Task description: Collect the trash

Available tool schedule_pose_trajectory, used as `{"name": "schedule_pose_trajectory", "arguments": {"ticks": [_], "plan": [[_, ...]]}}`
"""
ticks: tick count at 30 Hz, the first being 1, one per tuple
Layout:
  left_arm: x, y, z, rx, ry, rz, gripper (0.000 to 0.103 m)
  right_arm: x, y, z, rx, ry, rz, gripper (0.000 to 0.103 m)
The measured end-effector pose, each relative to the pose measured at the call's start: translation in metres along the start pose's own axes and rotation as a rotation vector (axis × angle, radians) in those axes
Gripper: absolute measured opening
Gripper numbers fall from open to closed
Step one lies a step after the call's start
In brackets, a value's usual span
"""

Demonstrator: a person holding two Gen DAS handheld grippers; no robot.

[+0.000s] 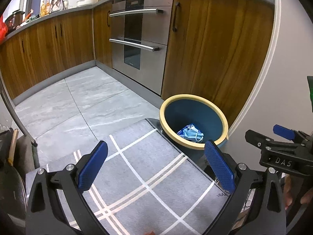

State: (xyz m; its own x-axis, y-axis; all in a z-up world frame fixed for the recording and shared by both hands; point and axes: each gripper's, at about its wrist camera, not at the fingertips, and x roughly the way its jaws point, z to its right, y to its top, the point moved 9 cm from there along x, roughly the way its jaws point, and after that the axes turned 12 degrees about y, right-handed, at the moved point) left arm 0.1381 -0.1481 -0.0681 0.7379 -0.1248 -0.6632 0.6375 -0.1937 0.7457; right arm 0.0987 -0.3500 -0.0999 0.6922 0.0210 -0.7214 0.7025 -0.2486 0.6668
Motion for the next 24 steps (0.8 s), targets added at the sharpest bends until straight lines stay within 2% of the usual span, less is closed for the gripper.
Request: {"name": "schedule_pose_trajectory", "arguments": {"ticks": [24], "plan": [[0.0028,-0.0022,-0.0002,0.008,0.020,-0.002,0.097,0.0001,-0.0017,-0.0037,0.002,-0.001,-0.006,0.098]]}}
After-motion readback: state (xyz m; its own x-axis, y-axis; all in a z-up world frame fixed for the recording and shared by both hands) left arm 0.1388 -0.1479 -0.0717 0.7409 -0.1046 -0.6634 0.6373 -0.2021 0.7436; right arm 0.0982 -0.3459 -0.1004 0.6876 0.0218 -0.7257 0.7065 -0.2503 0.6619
